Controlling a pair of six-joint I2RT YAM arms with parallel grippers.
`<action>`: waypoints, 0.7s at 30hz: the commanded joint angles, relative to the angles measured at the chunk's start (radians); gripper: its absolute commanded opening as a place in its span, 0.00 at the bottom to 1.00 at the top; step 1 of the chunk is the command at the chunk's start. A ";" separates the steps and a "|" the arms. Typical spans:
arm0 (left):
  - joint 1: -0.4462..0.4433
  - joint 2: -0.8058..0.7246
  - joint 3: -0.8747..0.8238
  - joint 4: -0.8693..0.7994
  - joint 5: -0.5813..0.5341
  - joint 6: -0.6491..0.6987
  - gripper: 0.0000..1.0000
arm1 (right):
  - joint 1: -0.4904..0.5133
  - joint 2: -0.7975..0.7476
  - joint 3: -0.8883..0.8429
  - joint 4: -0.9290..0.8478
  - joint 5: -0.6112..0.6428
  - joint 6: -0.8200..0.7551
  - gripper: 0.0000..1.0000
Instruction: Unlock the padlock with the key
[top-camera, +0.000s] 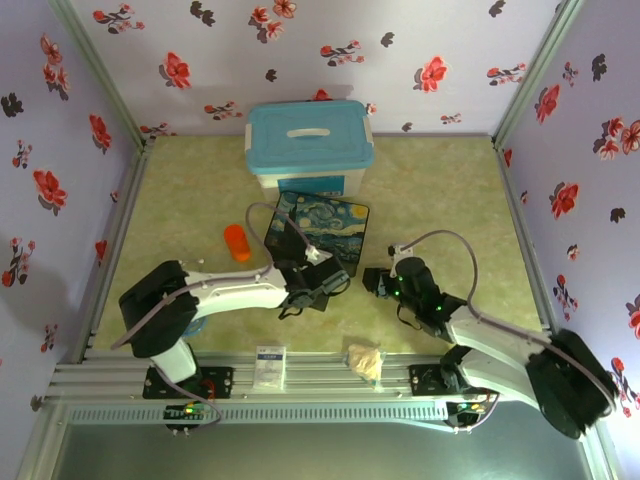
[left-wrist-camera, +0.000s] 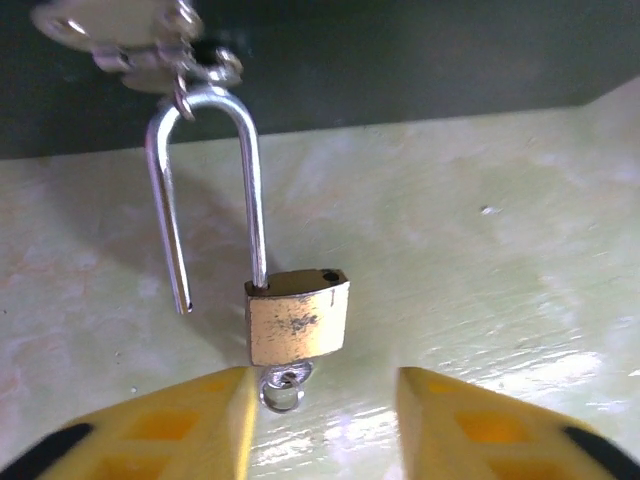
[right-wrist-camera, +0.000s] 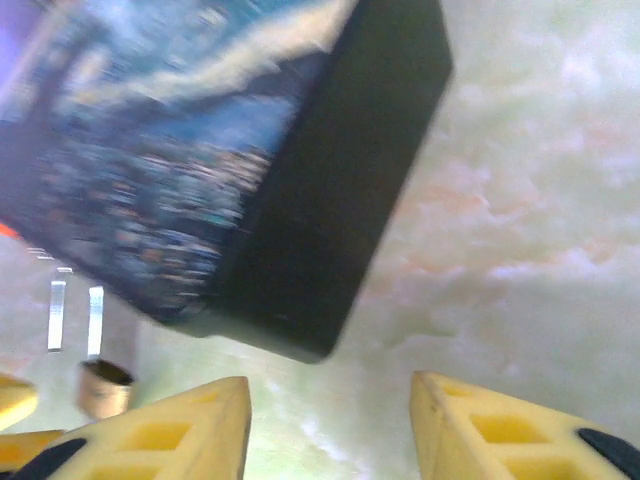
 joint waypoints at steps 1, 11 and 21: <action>0.039 -0.141 -0.047 0.091 0.043 0.022 0.56 | 0.042 -0.120 -0.023 -0.042 0.047 0.003 0.54; 0.205 -0.440 -0.269 0.378 0.224 0.015 1.00 | 0.149 -0.098 0.014 0.022 -0.020 -0.012 0.98; 0.298 -0.626 -0.355 0.350 0.255 0.008 1.00 | 0.288 0.337 0.202 0.150 0.099 0.046 0.60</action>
